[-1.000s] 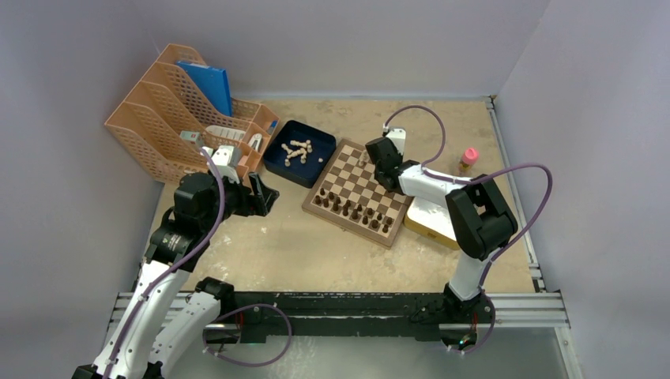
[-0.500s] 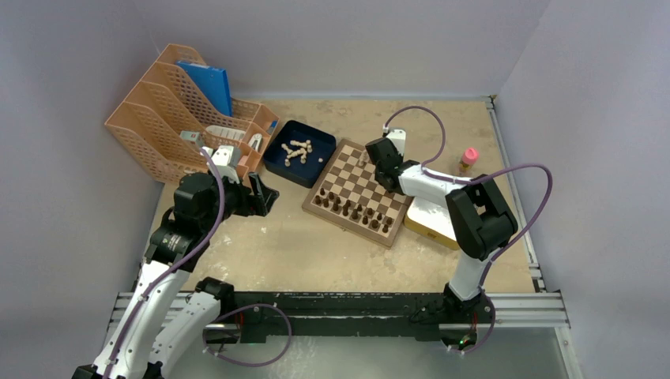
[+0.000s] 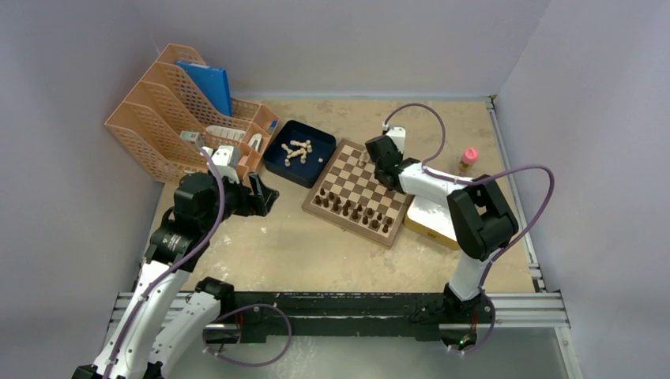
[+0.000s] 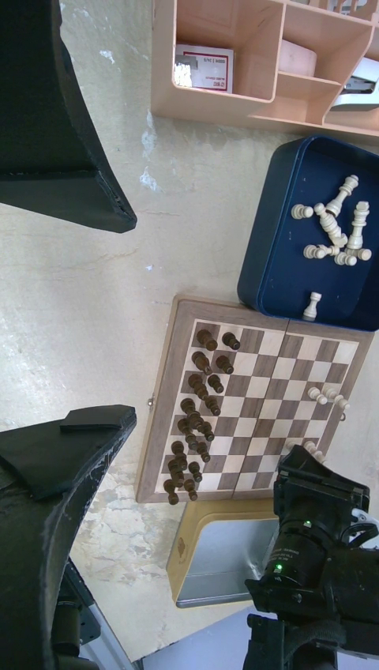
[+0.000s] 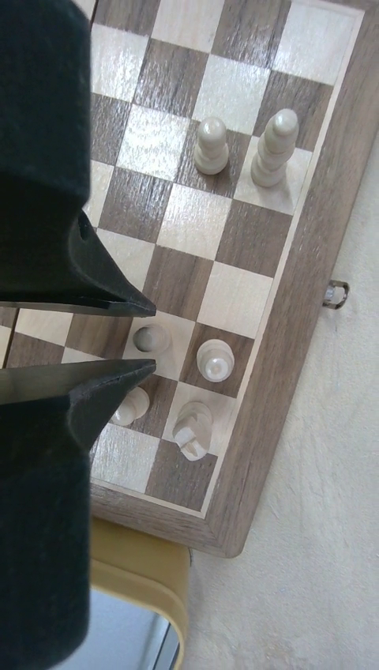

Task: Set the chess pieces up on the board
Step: Place the chess piece on the chessboard, then pick up the chess piece from the storage box.

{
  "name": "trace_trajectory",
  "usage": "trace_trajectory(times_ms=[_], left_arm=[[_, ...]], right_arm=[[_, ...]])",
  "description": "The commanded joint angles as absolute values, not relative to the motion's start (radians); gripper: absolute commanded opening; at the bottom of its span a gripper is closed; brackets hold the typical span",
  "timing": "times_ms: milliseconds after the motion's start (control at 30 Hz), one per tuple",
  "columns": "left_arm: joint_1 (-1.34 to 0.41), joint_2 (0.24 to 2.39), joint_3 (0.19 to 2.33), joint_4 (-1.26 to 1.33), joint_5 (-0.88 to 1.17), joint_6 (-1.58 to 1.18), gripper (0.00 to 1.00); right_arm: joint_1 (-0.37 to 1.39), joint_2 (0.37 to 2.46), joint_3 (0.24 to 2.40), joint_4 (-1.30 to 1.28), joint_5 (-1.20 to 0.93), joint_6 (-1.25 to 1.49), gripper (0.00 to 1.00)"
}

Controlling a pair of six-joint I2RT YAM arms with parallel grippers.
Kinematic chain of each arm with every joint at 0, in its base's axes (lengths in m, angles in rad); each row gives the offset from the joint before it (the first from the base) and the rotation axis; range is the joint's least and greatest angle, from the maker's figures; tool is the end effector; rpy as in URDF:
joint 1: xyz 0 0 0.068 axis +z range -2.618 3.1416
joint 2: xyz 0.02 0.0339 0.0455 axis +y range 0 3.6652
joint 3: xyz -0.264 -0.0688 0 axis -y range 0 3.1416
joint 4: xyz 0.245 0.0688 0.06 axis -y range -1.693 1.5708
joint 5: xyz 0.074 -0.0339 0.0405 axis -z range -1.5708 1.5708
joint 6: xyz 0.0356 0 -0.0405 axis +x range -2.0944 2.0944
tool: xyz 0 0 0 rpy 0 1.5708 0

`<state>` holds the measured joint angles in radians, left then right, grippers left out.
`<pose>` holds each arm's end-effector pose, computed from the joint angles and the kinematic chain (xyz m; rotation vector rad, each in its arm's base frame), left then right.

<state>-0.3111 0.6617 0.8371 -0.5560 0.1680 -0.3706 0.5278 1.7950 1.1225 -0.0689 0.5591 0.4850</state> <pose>0.1351 -0.0497 0.3370 0.0543 1.9953 -0.6091 0.3417 0.1774 0.1949 0.2271 2.1696 -0.0812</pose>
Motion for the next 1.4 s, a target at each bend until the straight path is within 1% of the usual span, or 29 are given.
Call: trace_trajectory(times_ms=[0, 233, 300, 433, 567, 733, 867, 1033, 1200, 1367], left_arm=[[-0.316, 0.652, 0.844, -0.514, 0.172, -0.356, 0.80], [-0.316, 0.655, 0.844, -0.512, 0.173, -0.355, 0.80], [-0.316, 0.656, 0.844, -0.511, 0.175, -0.354, 0.80], [-0.316, 0.655, 0.844, -0.511, 0.175, -0.353, 0.80], [-0.316, 0.658, 0.844, -0.514, 0.172, -0.353, 0.80], [-0.315, 0.658, 0.844, -0.517, 0.162, -0.354, 0.80], [-0.316, 0.662, 0.845, -0.520, 0.155, -0.354, 0.80], [-0.316, 0.658, 0.842, -0.518, 0.155, -0.357, 0.80], [-0.316, 0.670, 0.845, -0.520, 0.156, -0.354, 0.80], [-0.316, 0.658, 0.844, -0.520, 0.147, -0.356, 0.80]], right_arm=[[0.523, 1.721, 1.184, -0.100, 0.583, 0.478, 0.30], [0.524, 1.661, 1.262, -0.175, 0.569, 0.481, 0.32], [0.525, 1.648, 1.299, -0.161, 0.504, 0.466, 0.33], [0.537, 1.670, 1.370, -0.054, 0.351, 0.413, 0.33], [0.602, 1.774, 1.535, -0.040, 0.329, 0.366, 0.33], [0.678, 1.958, 1.759, -0.060, 0.339, 0.316, 0.32], [0.708, 2.091, 1.888, -0.051, 0.335, 0.290, 0.32], [0.725, 2.245, 1.987, -0.005, 0.330, 0.275, 0.33], [0.743, 2.375, 2.100, -0.009, 0.393, 0.249, 0.33], [0.743, 2.424, 2.099, 0.084, 0.433, 0.190, 0.35]])
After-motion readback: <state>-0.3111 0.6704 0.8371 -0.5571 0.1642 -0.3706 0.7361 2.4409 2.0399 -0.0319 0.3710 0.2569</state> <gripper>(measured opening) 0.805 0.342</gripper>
